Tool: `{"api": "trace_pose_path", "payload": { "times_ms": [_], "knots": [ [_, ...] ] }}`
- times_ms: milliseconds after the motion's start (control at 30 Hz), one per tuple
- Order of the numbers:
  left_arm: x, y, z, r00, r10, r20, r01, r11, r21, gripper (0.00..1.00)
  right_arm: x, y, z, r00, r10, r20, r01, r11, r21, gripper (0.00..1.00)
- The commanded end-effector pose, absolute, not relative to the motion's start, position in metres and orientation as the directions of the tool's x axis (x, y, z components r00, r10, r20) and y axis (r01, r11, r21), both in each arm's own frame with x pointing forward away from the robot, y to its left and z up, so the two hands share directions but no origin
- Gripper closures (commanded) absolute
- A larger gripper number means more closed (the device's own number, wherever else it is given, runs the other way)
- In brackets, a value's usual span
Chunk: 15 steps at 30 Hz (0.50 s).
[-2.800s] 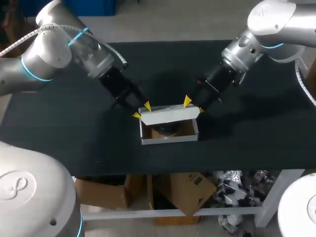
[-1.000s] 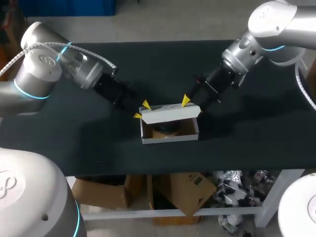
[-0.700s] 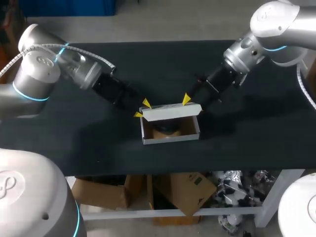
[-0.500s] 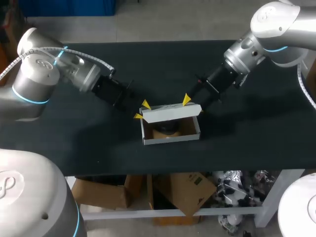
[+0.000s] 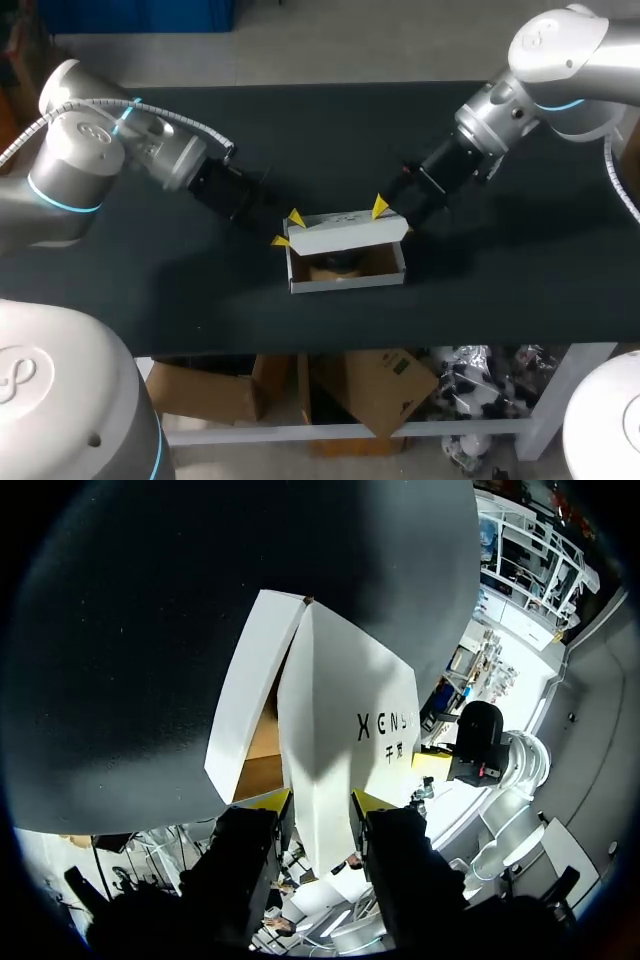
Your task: Assemble the packaging by folding the flat box into shape, placing the metal phone stand inside, and closing the box properly
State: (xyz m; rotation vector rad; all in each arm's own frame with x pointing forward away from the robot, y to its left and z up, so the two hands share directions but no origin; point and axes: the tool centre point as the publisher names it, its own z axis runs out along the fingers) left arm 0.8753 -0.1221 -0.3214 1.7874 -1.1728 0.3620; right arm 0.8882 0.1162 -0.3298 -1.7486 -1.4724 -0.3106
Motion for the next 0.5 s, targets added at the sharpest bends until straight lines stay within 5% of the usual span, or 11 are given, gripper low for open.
{"api": "trace_pose_path", "payload": {
  "times_ms": [33,500],
  "knots": [
    [0.878,-0.124,-0.325,0.498,-0.563,0.66,-0.833,-0.099,0.544,0.62,0.885,0.116,-0.332,0.292,0.706,0.645,0.908,0.006,-0.419,0.51],
    [0.872,-0.12,-0.33,0.486,-0.576,0.658,-0.842,-0.104,0.53,0.62,0.881,0.113,-0.344,0.303,0.715,0.631,0.9,0.003,-0.436,0.52]
  ]
}}
